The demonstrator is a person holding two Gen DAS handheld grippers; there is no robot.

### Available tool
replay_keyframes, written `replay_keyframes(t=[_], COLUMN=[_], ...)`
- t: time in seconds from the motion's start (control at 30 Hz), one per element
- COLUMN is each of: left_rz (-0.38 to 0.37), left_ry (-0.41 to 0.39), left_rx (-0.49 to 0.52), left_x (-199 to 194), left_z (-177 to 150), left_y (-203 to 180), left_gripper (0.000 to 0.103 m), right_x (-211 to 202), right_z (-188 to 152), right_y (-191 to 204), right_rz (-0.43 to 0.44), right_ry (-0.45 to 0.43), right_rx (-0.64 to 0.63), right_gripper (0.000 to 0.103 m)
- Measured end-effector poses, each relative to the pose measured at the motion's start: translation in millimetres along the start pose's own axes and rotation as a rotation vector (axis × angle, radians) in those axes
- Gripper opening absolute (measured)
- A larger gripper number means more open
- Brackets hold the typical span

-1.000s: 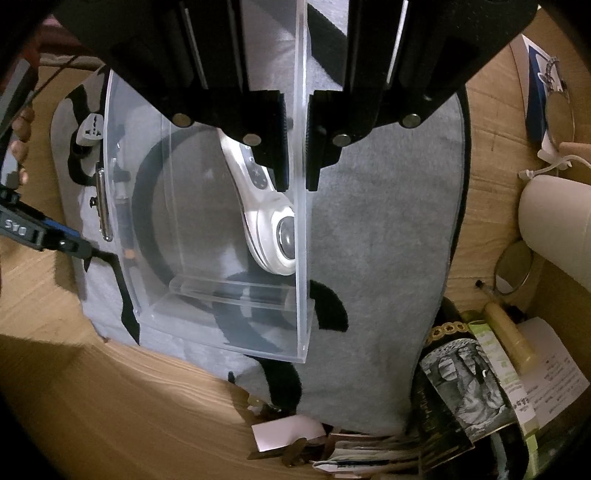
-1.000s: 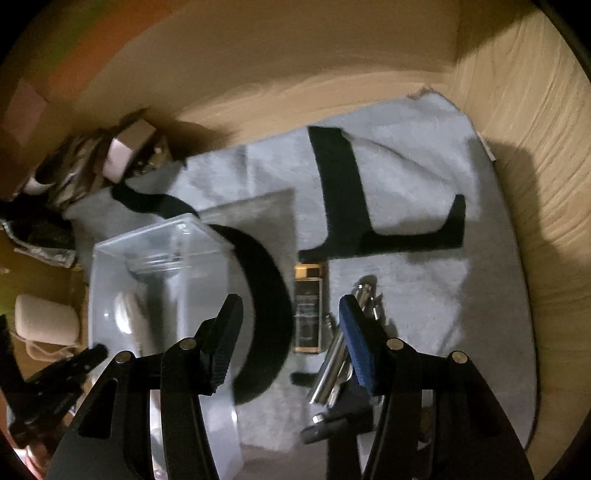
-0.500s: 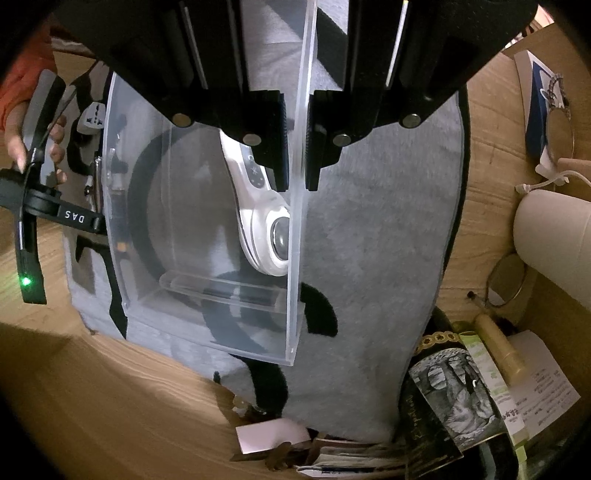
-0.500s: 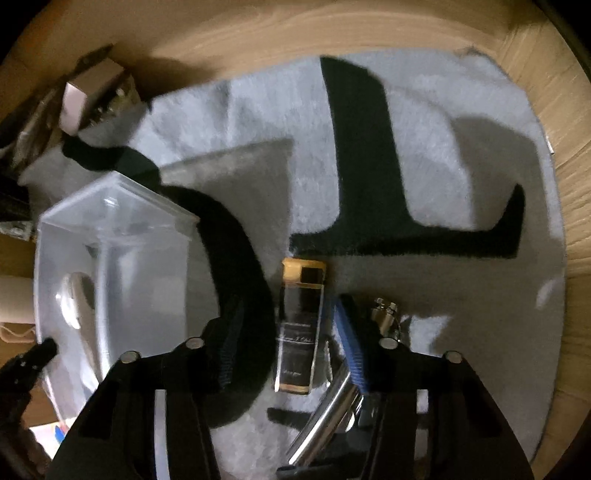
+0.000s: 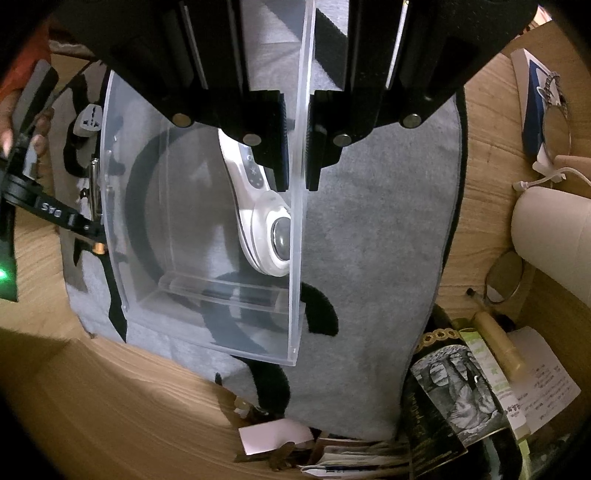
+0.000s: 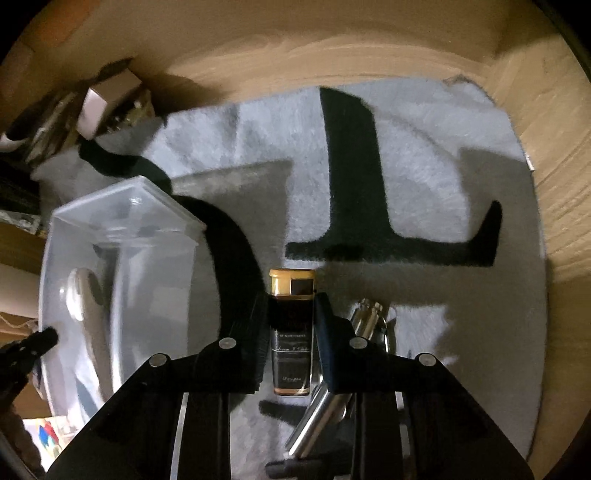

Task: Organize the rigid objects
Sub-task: 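Grasp the gold-capped black lighter with the right tool, then carry the lighter into the clear box and release it with the right tool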

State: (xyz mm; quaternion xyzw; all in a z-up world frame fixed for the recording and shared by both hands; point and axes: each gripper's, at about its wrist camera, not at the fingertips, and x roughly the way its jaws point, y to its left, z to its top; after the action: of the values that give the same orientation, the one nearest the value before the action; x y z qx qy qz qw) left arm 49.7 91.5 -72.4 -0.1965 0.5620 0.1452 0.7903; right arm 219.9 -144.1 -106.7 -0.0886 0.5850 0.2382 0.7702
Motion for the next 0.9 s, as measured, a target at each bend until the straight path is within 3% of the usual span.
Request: replay_keyframes(t=[0.13,0.17,0.3,0.5,0.9], left_rz=[-0.011,-0.012,-0.016,-0.03,-0.056], left_ry=[-0.002,-0.002,-0.001,-0.001,-0.002], left_rx=[0.009,0.012,0.035,0.058,0.076], left_x=[-1,-1,-1,-2,-7], left_z=[-1,-1,-2,-3,-4], left_y=[1,1,0,0,2], left_gripper=[0.007,0.007,0.007,0.007,0.007], right_x=[-23,-30,-57,-88,-99], right_z=[-5,-7,-11,-13,-23], right_y=[0,1,5,29,78], right_rz=[0.009,0.024,0.034,0.061,0.135], right_ry=[-0.037,-0.089,-0.145,-0.227,-0.232], right_rx=[0.016,0.012,0.018,0.026,-0.051], right_gripper=[0.022,0.022,0.022,0.022,0.022])
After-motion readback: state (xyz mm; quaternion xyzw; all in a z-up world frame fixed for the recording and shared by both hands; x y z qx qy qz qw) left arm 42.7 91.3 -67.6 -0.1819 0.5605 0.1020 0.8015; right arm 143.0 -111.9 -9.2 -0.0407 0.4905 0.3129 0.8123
